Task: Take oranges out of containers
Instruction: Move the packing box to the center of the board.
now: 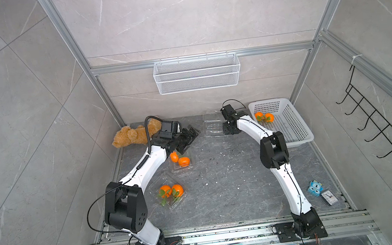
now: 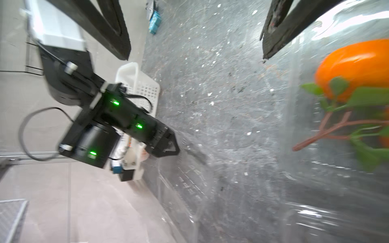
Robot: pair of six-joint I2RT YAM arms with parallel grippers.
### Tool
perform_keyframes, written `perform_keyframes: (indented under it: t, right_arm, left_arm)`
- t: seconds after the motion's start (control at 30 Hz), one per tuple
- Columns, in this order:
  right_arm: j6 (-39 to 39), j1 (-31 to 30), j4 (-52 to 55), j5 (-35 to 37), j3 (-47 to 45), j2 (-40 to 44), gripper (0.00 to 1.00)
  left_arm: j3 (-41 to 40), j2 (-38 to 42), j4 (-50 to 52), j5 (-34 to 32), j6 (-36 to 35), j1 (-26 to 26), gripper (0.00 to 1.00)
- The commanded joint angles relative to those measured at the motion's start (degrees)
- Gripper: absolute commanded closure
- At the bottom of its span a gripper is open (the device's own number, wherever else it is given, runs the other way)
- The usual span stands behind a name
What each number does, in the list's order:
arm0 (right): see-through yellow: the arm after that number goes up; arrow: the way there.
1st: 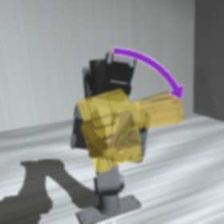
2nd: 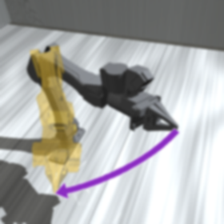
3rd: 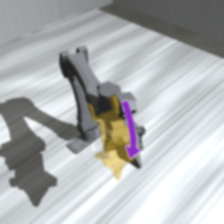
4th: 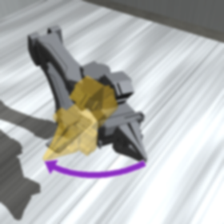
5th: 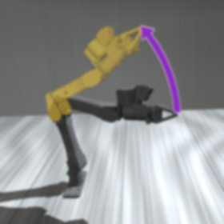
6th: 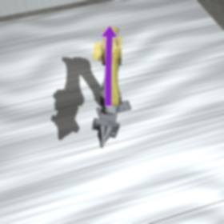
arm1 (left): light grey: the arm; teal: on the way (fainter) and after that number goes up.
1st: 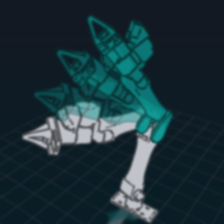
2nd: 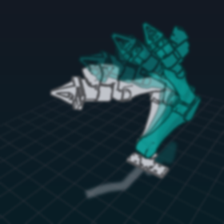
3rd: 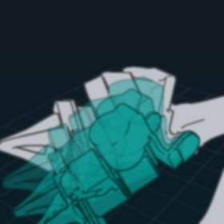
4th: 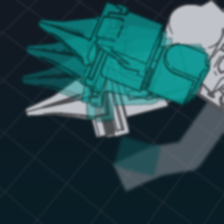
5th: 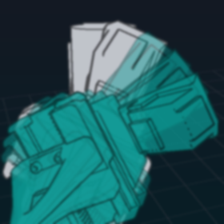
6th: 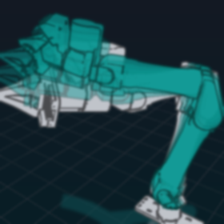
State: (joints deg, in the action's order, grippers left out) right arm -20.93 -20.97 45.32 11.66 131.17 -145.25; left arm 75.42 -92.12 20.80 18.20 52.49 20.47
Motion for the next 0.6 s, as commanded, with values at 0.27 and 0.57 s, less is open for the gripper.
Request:
perform_keyframes:
  t: [0.27, 0.57]
  right_arm:
    - [-1.4, -2.5, -16.3, -3.8, -29.7, 27.1, 0.1]
    - [-5.4, -13.2, -23.7, -10.9, -45.6, 36.9, 0.0]
  left_arm:
    - [-0.7, 10.7, 14.2, -6.4, -10.4, -5.2, 0.01]
    - [-11.5, 13.4, 11.8, -5.0, -10.4, -13.7, 0.01]
